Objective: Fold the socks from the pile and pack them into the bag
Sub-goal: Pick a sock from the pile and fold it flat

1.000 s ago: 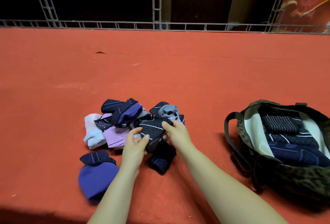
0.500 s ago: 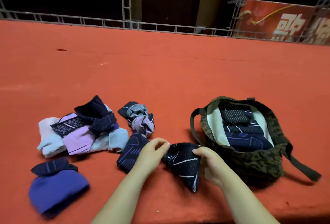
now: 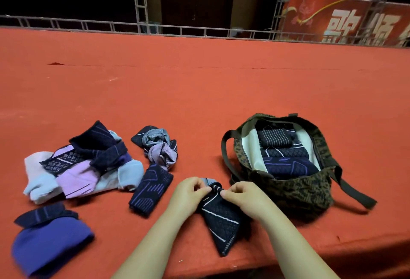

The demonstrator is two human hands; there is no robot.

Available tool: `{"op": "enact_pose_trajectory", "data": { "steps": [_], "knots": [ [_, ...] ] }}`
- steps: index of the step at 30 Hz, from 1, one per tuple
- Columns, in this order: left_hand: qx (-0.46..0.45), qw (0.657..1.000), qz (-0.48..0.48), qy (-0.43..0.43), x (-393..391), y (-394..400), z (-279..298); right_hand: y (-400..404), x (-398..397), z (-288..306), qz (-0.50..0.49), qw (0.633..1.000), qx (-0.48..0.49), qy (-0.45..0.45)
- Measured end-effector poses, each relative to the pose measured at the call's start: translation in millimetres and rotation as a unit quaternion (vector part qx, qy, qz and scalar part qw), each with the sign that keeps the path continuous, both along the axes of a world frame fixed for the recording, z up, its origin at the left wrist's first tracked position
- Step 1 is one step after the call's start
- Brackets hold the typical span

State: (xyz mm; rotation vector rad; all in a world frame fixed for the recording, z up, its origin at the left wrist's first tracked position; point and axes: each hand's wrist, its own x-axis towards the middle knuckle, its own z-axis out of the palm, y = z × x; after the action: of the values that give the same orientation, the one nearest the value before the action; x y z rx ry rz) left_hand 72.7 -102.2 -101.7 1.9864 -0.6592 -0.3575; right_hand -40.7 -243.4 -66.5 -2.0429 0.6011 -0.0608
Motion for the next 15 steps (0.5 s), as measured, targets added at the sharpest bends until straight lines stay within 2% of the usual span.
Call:
{"op": "enact_pose_trajectory", "data": {
  "steps": [2,5,7,9,13,15],
  "knots": [
    [-0.037,0.996,0.008,0.075,-1,3,2,7,7,-2,0.011,0.998,-0.060,-0.013],
    [-0.109,0.971,0.043,0.210,-2,15,11,12,11,-3,0.013,0.997,-0.042,-0.066],
    [-0.204,0.916,0.077,0.337,3,27,14,11,11,-5,0.005,0.995,-0.001,-0.096],
    [-0.258,0.861,0.096,0.427,5,37,15,10,9,-8,0.005,0.994,0.026,-0.104],
    [-0.296,0.804,0.086,0.507,1,45,14,9,6,-14,0.019,0.994,0.068,-0.088],
    [-0.304,0.792,0.066,0.525,2,49,14,7,4,-16,0.024,0.992,0.088,-0.085]
  ]
}}
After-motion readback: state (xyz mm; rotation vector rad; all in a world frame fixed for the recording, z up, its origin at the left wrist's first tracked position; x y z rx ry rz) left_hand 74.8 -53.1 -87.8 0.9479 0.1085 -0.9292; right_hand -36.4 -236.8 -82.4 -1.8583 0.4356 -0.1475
